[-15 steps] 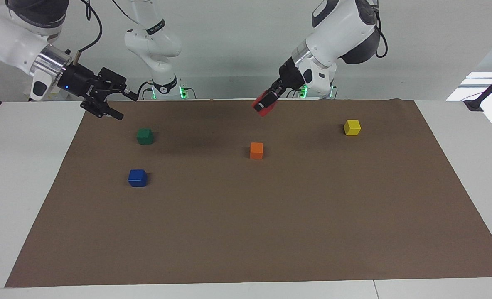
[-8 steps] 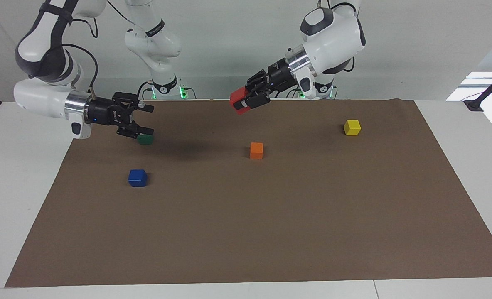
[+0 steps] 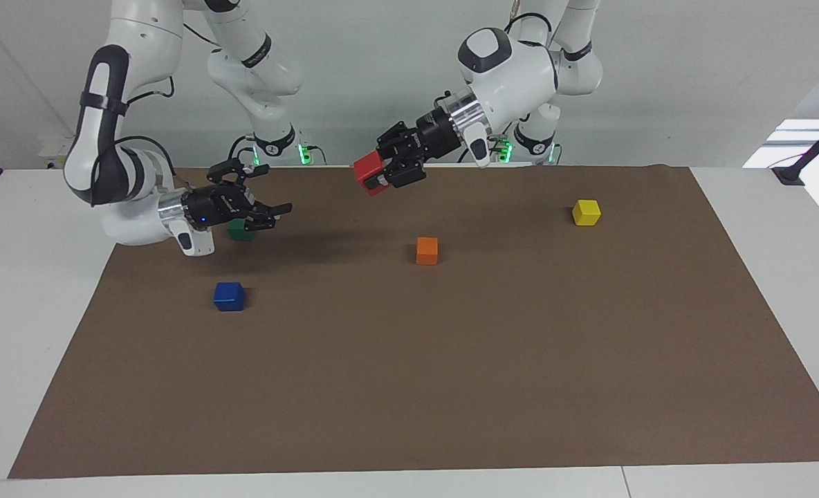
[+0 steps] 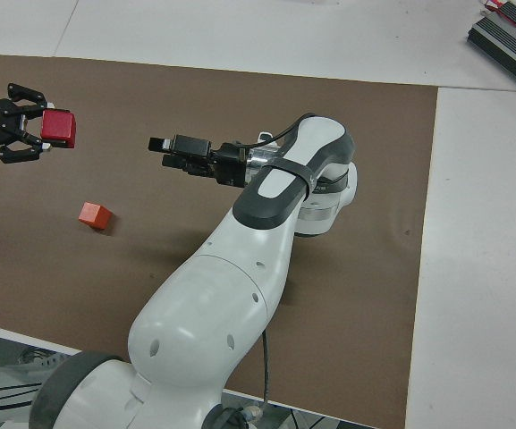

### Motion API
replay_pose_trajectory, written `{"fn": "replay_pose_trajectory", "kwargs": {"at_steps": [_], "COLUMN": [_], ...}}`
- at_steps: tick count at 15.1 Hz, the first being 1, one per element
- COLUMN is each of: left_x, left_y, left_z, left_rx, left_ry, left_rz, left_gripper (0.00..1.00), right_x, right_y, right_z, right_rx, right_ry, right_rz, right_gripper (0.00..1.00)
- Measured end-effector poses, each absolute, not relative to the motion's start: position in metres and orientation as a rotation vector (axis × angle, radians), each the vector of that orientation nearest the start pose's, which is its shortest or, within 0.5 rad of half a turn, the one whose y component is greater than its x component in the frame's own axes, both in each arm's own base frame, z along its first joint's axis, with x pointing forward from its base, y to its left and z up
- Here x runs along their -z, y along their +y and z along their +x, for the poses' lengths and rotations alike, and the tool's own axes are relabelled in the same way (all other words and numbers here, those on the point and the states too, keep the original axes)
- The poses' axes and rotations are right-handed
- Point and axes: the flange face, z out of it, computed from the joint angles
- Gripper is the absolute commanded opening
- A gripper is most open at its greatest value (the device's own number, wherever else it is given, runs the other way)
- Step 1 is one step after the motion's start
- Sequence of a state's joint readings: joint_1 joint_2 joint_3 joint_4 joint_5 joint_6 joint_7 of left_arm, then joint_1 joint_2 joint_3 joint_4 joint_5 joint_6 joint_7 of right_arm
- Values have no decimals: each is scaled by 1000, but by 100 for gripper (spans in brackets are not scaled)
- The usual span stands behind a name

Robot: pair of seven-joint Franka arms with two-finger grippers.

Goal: Transfer red block to right arm and stack on blue block
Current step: 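Carry the red cube toward the center while the right gripper reaches it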

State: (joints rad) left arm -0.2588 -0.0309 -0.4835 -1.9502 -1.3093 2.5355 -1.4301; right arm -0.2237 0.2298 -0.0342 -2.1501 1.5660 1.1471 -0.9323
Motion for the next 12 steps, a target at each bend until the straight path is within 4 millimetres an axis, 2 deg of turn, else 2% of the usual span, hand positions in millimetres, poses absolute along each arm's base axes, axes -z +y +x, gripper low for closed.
{"fn": "replay_pose_trajectory", "kwargs": {"at_steps": [2, 4, 7, 9, 12], "left_x": [-553, -545, -530, -527, -520], "left_y": [-414, -428, -432, -436, -451], "left_z": [426, 415, 418, 422, 417], "left_rx": [735, 724, 724, 719, 710], "left_ry": [1501, 1509, 1536, 1541, 1545], "left_rz": [1460, 1457, 1452, 1441, 1435], "left_gripper": [0, 0, 0, 0, 0], "right_x": [-364, -365, -365, -363, -359], "right_y": [11, 23, 42, 51, 61], "right_z": [520, 521, 520, 519, 515], "right_rx": [102, 103, 59, 16, -70], "right_ry": [-148, -165, -171, -134, -84], "right_rz": [-1251, -1239, -1233, -1219, -1218], "right_gripper": [100, 100, 100, 100, 100]}}
